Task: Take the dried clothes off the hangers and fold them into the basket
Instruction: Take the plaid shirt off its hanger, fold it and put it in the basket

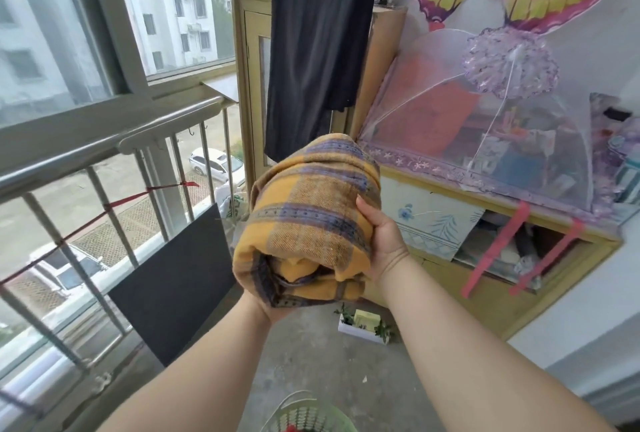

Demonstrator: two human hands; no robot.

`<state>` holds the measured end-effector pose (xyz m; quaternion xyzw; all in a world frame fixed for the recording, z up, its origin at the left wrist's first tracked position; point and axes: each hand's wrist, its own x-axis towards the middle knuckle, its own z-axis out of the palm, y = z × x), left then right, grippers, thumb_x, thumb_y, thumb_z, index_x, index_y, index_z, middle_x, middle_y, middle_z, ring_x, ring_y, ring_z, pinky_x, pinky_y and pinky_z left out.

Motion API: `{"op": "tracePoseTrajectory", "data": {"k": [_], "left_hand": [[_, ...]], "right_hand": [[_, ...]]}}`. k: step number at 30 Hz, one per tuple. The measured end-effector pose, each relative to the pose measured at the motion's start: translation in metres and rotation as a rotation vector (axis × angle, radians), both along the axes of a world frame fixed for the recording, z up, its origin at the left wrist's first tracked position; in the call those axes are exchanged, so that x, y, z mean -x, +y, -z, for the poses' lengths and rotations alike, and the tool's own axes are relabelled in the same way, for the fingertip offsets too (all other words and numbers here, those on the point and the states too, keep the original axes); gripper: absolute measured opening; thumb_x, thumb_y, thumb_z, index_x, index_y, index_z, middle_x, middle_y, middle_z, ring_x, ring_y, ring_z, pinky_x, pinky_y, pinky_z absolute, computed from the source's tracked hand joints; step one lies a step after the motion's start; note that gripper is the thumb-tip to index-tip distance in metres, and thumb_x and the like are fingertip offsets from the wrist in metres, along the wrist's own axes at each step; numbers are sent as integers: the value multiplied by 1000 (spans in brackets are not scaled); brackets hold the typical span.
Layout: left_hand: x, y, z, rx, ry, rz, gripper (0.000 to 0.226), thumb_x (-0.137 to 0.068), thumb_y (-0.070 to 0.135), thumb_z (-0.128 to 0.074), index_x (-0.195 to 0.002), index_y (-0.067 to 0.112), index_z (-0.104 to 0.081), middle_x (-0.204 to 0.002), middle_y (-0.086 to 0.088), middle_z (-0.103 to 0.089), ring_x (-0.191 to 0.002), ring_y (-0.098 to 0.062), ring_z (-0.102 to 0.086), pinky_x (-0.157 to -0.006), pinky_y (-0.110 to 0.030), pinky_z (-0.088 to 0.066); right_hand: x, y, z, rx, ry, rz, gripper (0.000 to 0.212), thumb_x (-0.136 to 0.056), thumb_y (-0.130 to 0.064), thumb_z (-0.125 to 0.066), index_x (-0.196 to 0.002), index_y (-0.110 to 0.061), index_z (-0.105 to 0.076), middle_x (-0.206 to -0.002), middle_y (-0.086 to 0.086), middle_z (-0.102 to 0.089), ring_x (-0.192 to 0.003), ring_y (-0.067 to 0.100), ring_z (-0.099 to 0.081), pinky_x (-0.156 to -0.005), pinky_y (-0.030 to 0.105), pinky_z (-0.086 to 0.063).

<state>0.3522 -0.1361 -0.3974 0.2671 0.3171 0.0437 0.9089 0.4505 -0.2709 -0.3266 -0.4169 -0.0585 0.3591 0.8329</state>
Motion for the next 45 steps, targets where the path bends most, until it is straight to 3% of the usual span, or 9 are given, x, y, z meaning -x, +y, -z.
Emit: {"op": "tracePoseTrajectory", "data": {"k": [5, 10, 15, 21, 24, 29, 37, 41, 45], "left_hand": [[4, 22, -5, -16, -104, 0, 55, -89, 61, -40, -115, 17, -62, -94, -16, -72, -93, -37, -60, -69, -52, -52], [16, 22, -9, -168, -211, -43, 64, -101, 24, -27, -60, 26, -76, -52, 8, -68, -48, -6, -65, -53, -27, -53], [12, 46, 13, -181, -120, 235, 29, -79, 32, -54, -71, 9, -70, -67, -9, -68, -60, -23, -67, -66, -30, -53], [16, 51, 41, -238, 119, 539, 85, -60, 74, -67, -119, 13, -58, -119, -20, -65, -116, -40, -56, -98, -52, -43], [19, 42, 58, -416, 147, 672, 111, -31, 50, -92, -128, 13, -52, -114, -15, -69, -106, -33, -64, -88, -44, -51], [14, 33, 94, -514, 134, 740, 114, -23, 36, -97, -126, 15, -53, -112, -15, -69, -101, -33, -66, -87, -45, -54], [36, 15, 187, -371, 365, 839, 107, -21, 33, -97, -118, 10, -58, -103, -12, -73, -84, -25, -72, -69, -34, -58], [39, 6, 242, -277, 492, 883, 99, -19, 28, -97, -110, 9, -61, -97, -11, -74, -81, -25, -72, -80, -38, -57], [41, -4, 293, -224, 580, 903, 56, -54, 18, -79, -106, 10, -60, -92, -9, -74, -83, -26, -70, -77, -37, -58]], "right_hand": [[-14, -29, 21, 223, -4, 37, 45, -70, -13, -65, -114, -5, -62, -93, 17, -72, -78, 33, -71, -75, 45, -56], [-3, -49, 53, 264, 59, 18, 37, -62, -2, -69, -98, -2, -69, -89, 19, -72, -74, 32, -71, -71, 45, -59], [10, -59, 82, 208, 78, 5, 34, -61, 3, -63, -95, 0, -72, -91, 21, -72, -77, 34, -72, -68, 45, -59], [13, -72, 106, 457, 43, -62, 70, -41, 2, -82, -109, 5, -64, -104, 23, -67, -95, 37, -65, -97, 59, -45], [15, -78, 124, 508, 66, -95, 83, -36, -3, -86, -114, 5, -61, -114, 26, -60, -105, 38, -56, -106, 60, -36], [32, -99, 162, 509, 231, -31, 26, -65, 10, -62, -87, 0, -70, -82, 16, -73, -70, 29, -71, -80, 46, -56], [62, -119, 263, 622, 416, -50, 43, -59, 10, -65, -101, -1, -67, -101, 21, -69, -91, 36, -65, -98, 57, -46], [65, -128, 316, 704, 505, -96, 52, -52, 4, -66, -103, -2, -66, -94, 17, -70, -82, 32, -66, -99, 54, -46], [70, -137, 369, 756, 570, -123, 61, -51, 3, -67, -112, -1, -63, -105, 19, -65, -90, 34, -63, -104, 54, -42]]}}
